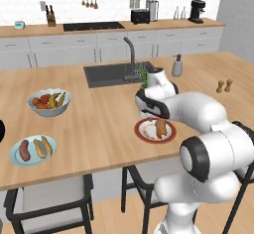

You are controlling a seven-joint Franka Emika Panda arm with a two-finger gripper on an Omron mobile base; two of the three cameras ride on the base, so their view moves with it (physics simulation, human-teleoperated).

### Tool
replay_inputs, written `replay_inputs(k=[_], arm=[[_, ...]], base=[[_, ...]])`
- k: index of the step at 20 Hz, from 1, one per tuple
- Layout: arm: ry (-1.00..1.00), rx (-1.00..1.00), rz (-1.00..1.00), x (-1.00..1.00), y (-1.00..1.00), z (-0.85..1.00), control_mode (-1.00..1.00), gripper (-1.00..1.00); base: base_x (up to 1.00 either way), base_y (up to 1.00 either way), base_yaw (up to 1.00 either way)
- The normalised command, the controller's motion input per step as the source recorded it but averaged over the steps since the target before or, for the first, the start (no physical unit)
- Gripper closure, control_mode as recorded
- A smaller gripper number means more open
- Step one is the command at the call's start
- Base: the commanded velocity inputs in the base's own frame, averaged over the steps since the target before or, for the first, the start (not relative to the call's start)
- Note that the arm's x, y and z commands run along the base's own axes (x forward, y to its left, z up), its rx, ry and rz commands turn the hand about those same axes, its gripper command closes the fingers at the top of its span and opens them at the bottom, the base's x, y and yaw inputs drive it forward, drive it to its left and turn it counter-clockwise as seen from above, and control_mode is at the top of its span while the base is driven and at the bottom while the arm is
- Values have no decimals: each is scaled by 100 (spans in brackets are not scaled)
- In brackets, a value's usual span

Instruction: Place one bun and one sausage from the bowl on each plate.

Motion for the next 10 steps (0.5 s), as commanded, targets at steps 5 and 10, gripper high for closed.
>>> replay_inputs(k=[5, 10], arm=[[-8, -1, -2, -99, 10, 10, -100, -100], [-2, 5, 1, -54, -4, 12, -100, -100]], base=[[0, 0, 0], [0, 0, 0]])
